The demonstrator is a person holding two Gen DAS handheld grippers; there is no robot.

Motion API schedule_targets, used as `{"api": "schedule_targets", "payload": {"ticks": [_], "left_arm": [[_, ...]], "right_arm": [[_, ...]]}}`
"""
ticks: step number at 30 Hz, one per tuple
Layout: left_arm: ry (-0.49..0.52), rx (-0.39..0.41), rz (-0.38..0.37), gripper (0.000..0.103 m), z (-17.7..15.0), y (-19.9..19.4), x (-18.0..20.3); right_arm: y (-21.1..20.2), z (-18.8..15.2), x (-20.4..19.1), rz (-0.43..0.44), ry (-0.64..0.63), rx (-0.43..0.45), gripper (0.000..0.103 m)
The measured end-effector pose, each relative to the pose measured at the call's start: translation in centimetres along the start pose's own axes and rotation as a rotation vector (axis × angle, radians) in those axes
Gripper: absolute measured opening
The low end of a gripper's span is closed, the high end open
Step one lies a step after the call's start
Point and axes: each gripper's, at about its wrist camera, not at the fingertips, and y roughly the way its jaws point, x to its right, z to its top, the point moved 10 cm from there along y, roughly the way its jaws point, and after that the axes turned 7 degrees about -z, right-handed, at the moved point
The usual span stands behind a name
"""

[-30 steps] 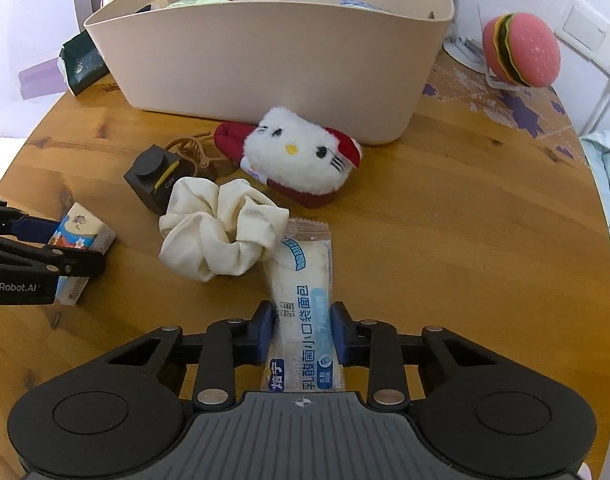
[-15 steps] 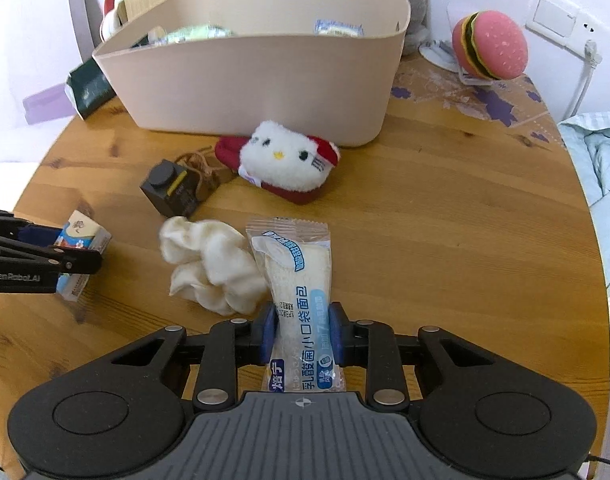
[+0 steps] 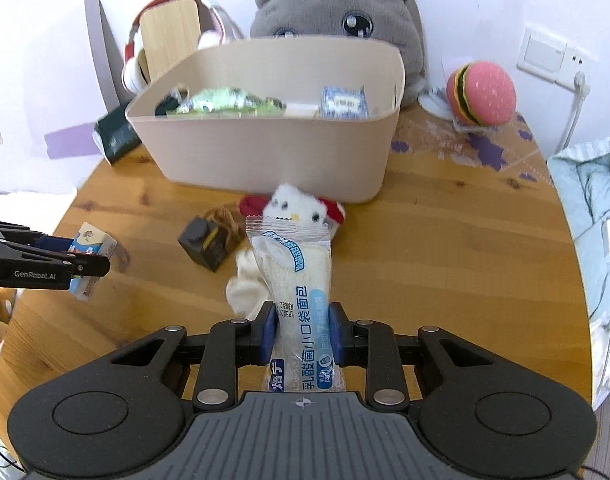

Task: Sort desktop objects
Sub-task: 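Carry both items over the beige basket and open both tools to drop them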

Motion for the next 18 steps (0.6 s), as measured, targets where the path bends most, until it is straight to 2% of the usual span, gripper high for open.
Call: {"api": "schedule_targets", "payload": {"ticks": [18], "left_arm": [[0.003,0.18,0.016,0.046,9.1,-3.6,0.2]], "right_arm": [[-4.7,8.4,1.3,0.005,-0.012,0.183,0.026]]}}
